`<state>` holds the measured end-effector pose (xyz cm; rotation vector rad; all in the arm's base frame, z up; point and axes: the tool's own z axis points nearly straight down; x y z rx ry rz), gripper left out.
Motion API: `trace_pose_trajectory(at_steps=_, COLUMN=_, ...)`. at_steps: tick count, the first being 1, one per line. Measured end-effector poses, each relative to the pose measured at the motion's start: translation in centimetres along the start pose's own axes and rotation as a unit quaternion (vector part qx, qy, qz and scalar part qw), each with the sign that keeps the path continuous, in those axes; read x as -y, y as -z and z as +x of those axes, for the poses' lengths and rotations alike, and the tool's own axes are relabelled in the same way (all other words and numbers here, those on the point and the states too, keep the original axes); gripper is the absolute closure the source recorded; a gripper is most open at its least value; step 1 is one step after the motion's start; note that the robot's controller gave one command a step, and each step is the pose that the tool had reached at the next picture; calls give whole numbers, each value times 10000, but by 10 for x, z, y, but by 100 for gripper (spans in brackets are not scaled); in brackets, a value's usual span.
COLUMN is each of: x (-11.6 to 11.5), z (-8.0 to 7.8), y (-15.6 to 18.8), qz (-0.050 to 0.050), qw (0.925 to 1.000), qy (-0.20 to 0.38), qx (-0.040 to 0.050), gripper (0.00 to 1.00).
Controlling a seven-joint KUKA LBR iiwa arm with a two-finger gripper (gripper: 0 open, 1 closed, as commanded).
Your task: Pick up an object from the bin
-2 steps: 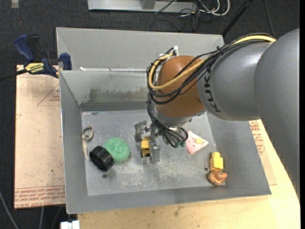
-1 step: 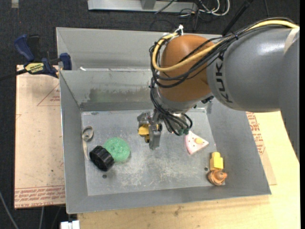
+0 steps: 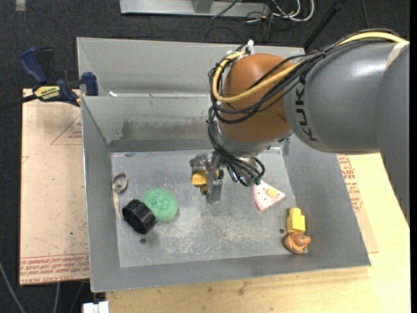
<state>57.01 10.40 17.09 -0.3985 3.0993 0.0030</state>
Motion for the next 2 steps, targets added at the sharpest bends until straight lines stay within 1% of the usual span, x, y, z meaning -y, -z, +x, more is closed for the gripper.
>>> trace_pose_trajectory(at_steps=1, x=0, z=9, y=15, qz=-11, qw=9999, qy=30, qx=-132, gripper=100)
trace_pose_trajectory(at_steps=2, x=9, z=-3, y=12, qz=3, qw=10000, qy=60, qx=12, gripper=100)
